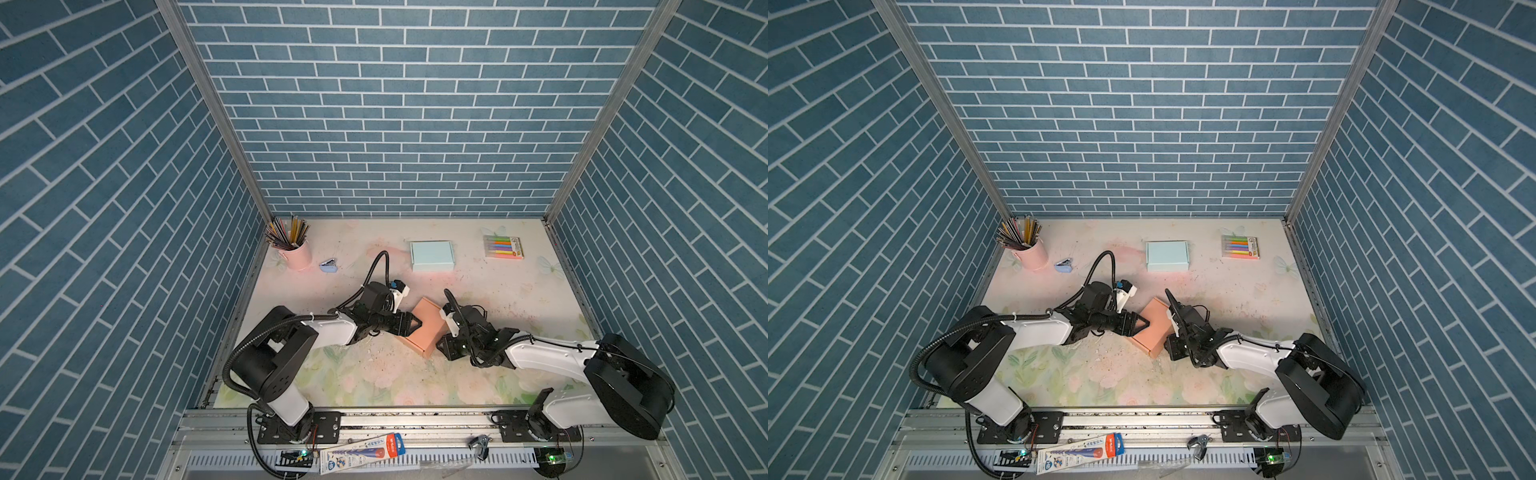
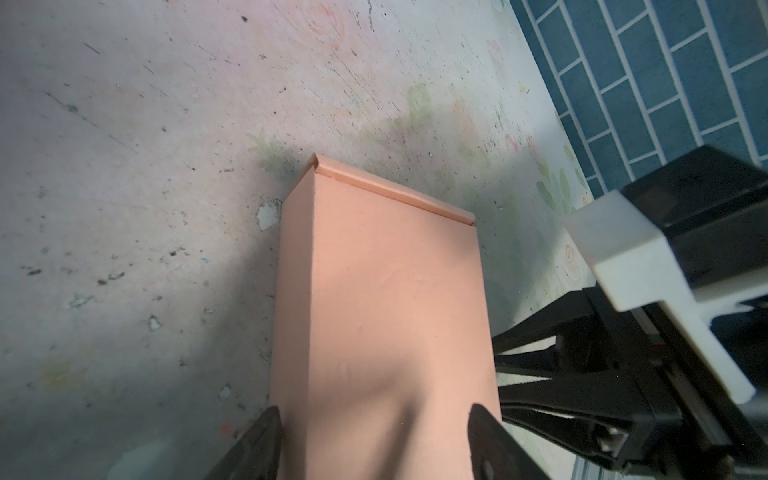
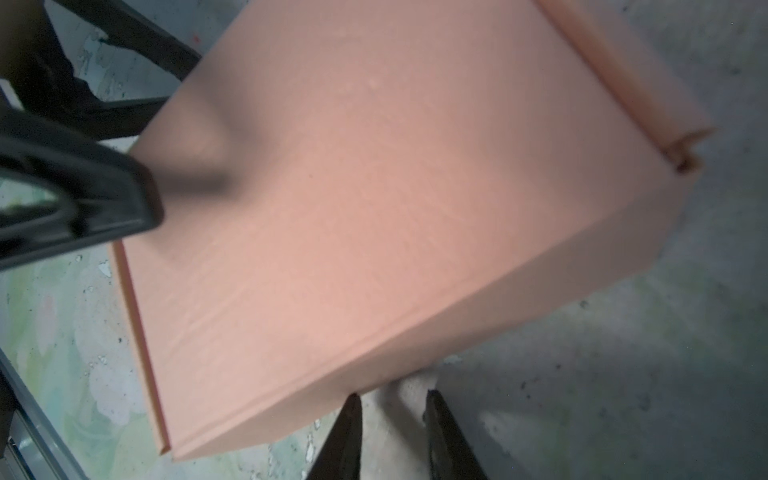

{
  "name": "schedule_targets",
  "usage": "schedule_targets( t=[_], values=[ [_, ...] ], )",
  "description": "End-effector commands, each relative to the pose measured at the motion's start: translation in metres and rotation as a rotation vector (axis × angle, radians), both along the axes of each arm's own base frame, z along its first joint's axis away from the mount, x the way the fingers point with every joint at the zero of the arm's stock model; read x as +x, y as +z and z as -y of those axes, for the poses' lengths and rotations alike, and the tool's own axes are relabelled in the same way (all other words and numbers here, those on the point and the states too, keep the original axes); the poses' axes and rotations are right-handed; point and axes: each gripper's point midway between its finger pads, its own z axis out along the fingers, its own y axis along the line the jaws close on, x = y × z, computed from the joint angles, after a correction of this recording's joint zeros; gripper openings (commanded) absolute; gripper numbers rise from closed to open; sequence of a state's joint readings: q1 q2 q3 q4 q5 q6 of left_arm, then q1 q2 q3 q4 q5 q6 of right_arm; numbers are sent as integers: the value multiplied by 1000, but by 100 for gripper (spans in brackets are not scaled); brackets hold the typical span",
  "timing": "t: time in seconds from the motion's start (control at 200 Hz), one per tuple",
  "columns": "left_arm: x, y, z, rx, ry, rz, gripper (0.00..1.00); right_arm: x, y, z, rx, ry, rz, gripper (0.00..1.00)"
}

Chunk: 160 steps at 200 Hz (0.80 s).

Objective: Fold the paper box

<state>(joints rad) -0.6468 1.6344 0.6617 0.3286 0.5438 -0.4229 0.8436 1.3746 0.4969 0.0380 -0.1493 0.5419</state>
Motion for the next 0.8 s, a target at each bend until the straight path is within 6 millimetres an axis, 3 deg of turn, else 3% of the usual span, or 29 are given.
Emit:
schedule_targets(
  t=[0.0, 0.18, 0.68, 0.795],
  values=[
    [-22, -6, 5, -13, -56, -57, 71, 10, 24, -23, 76, 29, 57, 29],
    [-23, -5, 8, -27, -67, -60, 70, 8, 20, -24, 81, 30, 52, 29],
    [-52, -12, 4, -16, -82, -88, 70, 16, 23, -31, 91, 19, 64, 28],
    [-51, -15, 2, -3, -69, -92, 69, 11, 20, -24, 86, 7, 59, 28]
  ],
)
